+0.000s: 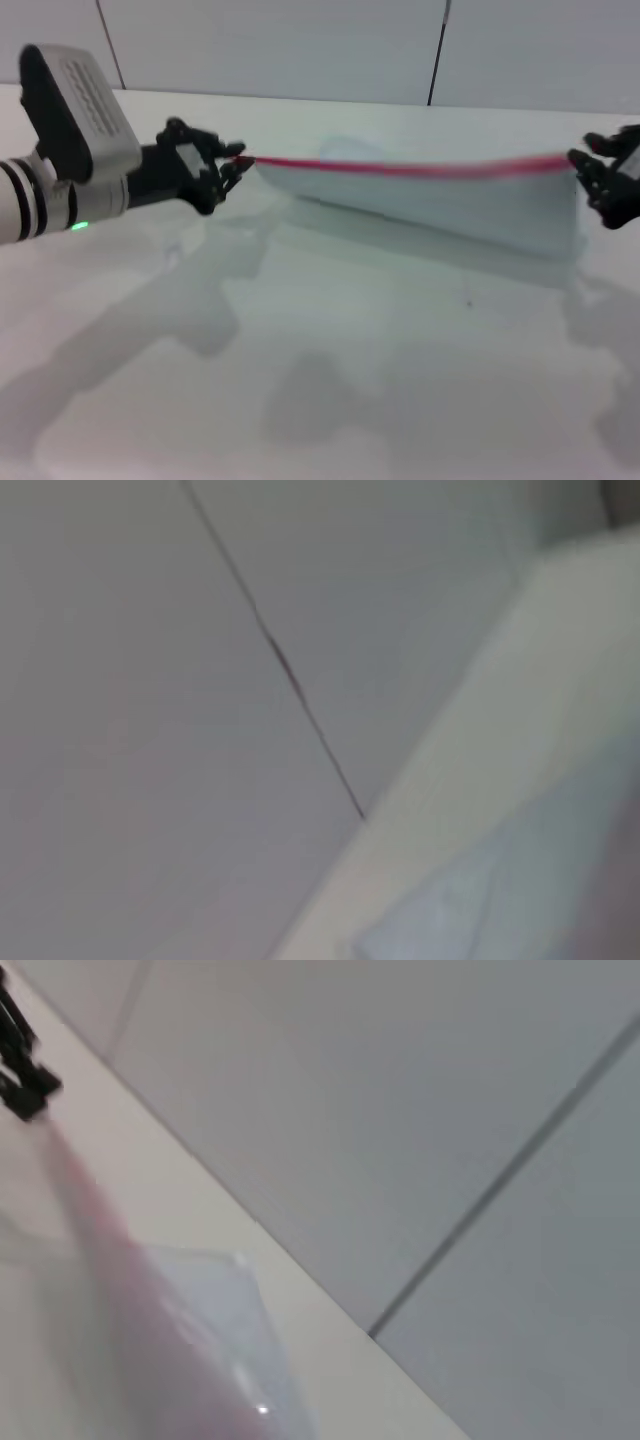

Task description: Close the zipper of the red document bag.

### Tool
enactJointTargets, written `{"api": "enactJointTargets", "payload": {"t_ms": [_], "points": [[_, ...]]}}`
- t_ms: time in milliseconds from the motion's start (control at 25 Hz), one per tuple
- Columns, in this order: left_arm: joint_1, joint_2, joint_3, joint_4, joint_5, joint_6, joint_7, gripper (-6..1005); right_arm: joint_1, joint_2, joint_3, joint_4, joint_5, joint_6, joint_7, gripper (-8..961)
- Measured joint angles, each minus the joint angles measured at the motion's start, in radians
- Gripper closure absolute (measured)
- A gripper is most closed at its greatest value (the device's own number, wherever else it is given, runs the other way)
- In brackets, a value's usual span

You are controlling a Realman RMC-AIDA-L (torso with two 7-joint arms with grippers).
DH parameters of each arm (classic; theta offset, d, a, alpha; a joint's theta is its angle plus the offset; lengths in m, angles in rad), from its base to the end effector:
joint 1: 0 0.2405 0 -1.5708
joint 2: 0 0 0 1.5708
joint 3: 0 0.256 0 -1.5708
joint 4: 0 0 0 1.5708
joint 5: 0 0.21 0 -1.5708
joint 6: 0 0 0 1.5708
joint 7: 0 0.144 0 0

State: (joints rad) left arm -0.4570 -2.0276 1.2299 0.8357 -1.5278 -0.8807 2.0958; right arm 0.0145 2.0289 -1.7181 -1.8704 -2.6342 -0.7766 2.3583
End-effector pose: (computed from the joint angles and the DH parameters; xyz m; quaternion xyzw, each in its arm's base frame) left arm -0.2517 0.3967 0.0091 -0.9262 -0.0081 -0.0923 0.3655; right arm 0.1753 0.3167 0.0446 -0.8852 0.0846 -0.0238 0.4569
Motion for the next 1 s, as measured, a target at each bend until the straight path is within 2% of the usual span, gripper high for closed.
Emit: {"api": "enactJointTargets", "payload": {"t_ms": [240, 280, 400, 440, 480, 520, 680, 800, 880, 1000], "points": [[0.046, -0.001, -0.008, 0.0, -0.267, -0.091, 0.026, 855, -0.017, 0.002, 0.036, 0.065, 0.035, 0.05, 0.028, 781], [0.056, -0.001, -0.012, -0.004, -0.308, -0.126, 0.045, 851, -0.019, 0.001, 0.03, 0.095, 0.063, 0.093, 0.028, 735], [0.08, -0.006, -0.027, -0.047, -0.445, -0.183, 0.125, 714, -0.013, 0.0, -0.025, 0.225, 0.151, 0.301, 0.019, 595], [0.08, -0.006, -0.027, -0.047, -0.445, -0.183, 0.125, 669, -0.008, 0.001, -0.052, 0.277, 0.175, 0.386, 0.018, 549], [0.093, -0.011, -0.024, -0.116, -0.603, -0.201, 0.217, 623, -0.001, 0.0, -0.077, 0.326, 0.194, 0.478, 0.019, 514], [0.094, -0.013, -0.021, -0.162, -0.682, -0.219, 0.281, 578, 0.008, 0.0, -0.104, 0.378, 0.214, 0.571, 0.021, 479], [0.082, -0.016, -0.019, -0.309, -0.877, -0.303, 0.47, 399, 0.062, -0.002, -0.184, 0.606, 0.338, 0.914, 0.059, 339], [0.052, -0.016, -0.019, -0.444, -1.016, -0.367, 0.608, 258, 0.117, -0.005, -0.228, 0.767, 0.394, 1.108, 0.165, 231], [0.028, -0.016, -0.02, -0.527, -1.091, -0.392, 0.673, 260, 0.157, -0.004, -0.255, 0.876, 0.398, 1.217, 0.266, 159], [-0.001, -0.018, -0.02, -0.62, -1.172, -0.43, 0.731, 262, 0.211, -0.002, -0.309, 1.023, 0.406, 1.381, 0.408, 158]]}}
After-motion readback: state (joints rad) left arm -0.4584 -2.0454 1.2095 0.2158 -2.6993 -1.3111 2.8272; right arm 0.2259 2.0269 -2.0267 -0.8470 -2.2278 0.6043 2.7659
